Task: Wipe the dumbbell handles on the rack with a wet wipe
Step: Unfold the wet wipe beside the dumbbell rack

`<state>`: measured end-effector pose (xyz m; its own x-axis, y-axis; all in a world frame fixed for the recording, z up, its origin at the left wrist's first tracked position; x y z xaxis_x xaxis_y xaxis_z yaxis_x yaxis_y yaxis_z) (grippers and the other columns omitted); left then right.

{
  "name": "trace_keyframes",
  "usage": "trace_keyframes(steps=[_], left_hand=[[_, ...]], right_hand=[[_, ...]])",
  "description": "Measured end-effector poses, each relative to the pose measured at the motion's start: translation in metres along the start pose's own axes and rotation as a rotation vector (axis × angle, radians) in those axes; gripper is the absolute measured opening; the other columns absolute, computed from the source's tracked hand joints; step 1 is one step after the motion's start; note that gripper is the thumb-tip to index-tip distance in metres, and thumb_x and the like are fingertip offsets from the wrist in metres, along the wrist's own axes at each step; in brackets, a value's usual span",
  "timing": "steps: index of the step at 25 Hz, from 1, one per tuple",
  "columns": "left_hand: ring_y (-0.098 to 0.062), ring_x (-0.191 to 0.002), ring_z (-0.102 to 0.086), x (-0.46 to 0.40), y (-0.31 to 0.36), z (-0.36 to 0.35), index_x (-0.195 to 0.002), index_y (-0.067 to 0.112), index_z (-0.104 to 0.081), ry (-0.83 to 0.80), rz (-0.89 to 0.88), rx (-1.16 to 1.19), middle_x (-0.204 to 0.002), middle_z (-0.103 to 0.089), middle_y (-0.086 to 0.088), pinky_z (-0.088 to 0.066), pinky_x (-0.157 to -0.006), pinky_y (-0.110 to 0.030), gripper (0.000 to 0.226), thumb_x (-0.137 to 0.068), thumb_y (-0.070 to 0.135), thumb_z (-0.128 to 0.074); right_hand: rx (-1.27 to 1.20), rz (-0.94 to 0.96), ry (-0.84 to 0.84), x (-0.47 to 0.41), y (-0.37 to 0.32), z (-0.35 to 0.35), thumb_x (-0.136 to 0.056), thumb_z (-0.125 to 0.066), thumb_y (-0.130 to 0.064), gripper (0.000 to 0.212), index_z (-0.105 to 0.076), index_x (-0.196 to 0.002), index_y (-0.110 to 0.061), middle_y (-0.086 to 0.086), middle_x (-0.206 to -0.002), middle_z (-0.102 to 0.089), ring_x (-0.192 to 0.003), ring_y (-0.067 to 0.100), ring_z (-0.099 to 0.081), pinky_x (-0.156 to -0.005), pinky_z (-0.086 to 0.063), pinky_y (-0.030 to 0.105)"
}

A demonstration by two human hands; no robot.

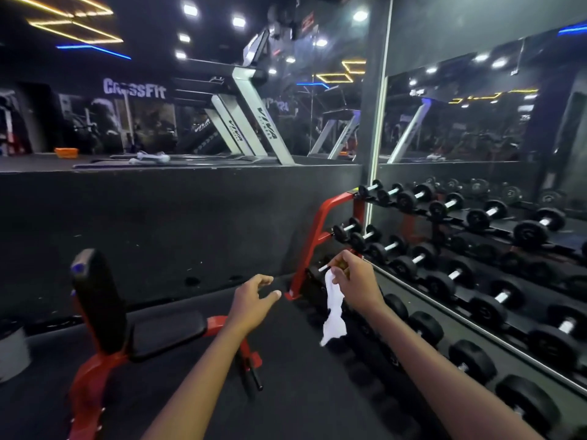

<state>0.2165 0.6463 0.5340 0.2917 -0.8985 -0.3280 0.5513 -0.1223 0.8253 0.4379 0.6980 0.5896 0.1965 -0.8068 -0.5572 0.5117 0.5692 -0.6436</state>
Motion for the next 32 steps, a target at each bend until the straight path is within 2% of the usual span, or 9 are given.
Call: trace_keyframes(steps=[4, 9, 12, 15, 20, 23, 27, 32], left_hand=[[-0.012, -0.115, -0.056, -0.093, -0.025, -0.043, -0.117, 0.013, -0.062, -0.01, -0.011, 0.029, -0.12, -0.063, 0.0, -0.041, -0.099, -0.023, 0.036, -0.082, 0.02, -0.071], [-0.013, -0.114, -0.056, -0.241, -0.038, -0.08, -0.117, 0.012, -0.062, -0.055, -0.016, 0.027, -0.121, -0.062, -0.002, -0.041, -0.099, -0.023, 0.037, -0.082, 0.019, -0.07], [-0.014, -0.114, -0.057, -0.332, -0.034, -0.096, -0.116, 0.012, -0.062, -0.06, -0.055, 0.016, -0.119, -0.063, -0.002, -0.041, -0.098, -0.023, 0.035, -0.082, 0.02, -0.071], [-0.012, -0.113, -0.057, -0.398, -0.041, -0.12, -0.116, 0.013, -0.063, -0.088, -0.064, 0.0, -0.119, -0.063, 0.0, -0.041, -0.098, -0.022, 0.035, -0.082, 0.02, -0.07], [-0.012, -0.114, -0.056, -0.51, -0.07, -0.176, -0.115, 0.014, -0.063, -0.104, -0.068, -0.006, -0.119, -0.063, -0.001, -0.042, -0.101, -0.026, 0.035, -0.082, 0.022, -0.071], [-0.012, -0.114, -0.056, -0.582, -0.081, -0.214, -0.116, 0.014, -0.063, -0.115, -0.077, -0.018, -0.12, -0.063, -0.001, -0.041, -0.099, -0.023, 0.035, -0.082, 0.023, -0.071], [-0.011, -0.114, -0.055, -0.684, -0.084, -0.268, -0.116, 0.014, -0.062, -0.114, -0.089, -0.005, -0.12, -0.062, 0.0, -0.041, -0.098, -0.023, 0.034, -0.084, 0.023, -0.07], [-0.01, -0.112, -0.057, -0.799, -0.105, -0.336, -0.114, 0.013, -0.064, -0.142, -0.066, 0.006, -0.118, -0.064, -0.001, -0.041, -0.097, -0.022, 0.032, -0.083, 0.021, -0.07]], right_hand=[[0.034, -0.012, 0.015, -0.075, 0.06, -0.016, -0.088, -0.055, -0.003, 0.015, -0.057, -0.082, -0.017, -0.011, -0.071, -0.058, -0.07, 0.014, -0.062, -0.067, -0.05, 0.028], [0.069, -0.021, 0.062, -0.194, 0.121, -0.039, -0.088, -0.056, -0.002, 0.014, -0.06, -0.086, -0.015, -0.011, -0.072, -0.059, -0.065, 0.005, -0.057, -0.062, -0.045, 0.019], [0.089, -0.005, 0.11, -0.27, 0.152, -0.046, -0.086, -0.057, -0.002, 0.011, -0.061, -0.087, -0.013, -0.008, -0.073, -0.059, -0.066, 0.01, -0.056, -0.067, -0.049, 0.028], [0.109, -0.016, 0.139, -0.33, 0.188, -0.06, -0.086, -0.058, -0.003, 0.01, -0.06, -0.087, -0.013, -0.012, -0.072, -0.057, -0.068, 0.012, -0.055, -0.068, -0.048, 0.029], [0.081, -0.023, 0.154, -0.433, 0.267, -0.091, -0.087, -0.058, -0.002, 0.009, -0.061, -0.087, -0.012, -0.006, -0.076, -0.06, -0.07, 0.014, -0.057, -0.069, -0.047, 0.027], [0.066, -0.017, 0.147, -0.499, 0.316, -0.107, -0.086, -0.059, -0.002, 0.009, -0.062, -0.086, -0.01, -0.005, -0.076, -0.062, -0.07, 0.013, -0.058, -0.069, -0.05, 0.03], [0.076, -0.018, 0.116, -0.6, 0.382, -0.119, -0.088, -0.057, -0.002, 0.009, -0.062, -0.089, -0.01, -0.005, -0.081, -0.063, -0.077, 0.012, -0.059, -0.07, -0.046, 0.024], [0.062, -0.074, 0.116, -0.698, 0.469, -0.139, -0.087, -0.055, 0.001, 0.011, -0.062, -0.089, -0.007, -0.004, -0.082, -0.064, -0.077, 0.012, -0.061, -0.07, -0.048, 0.025]])
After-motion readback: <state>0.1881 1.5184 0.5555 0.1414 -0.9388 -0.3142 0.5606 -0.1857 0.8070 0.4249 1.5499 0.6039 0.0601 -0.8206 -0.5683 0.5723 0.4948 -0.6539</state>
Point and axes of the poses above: each hand's wrist, its own x-axis away from the middle knuckle, its own z-axis out of the back of the hand, y = z × x, the point moved 8 cm from there along -x, towards the middle knuckle
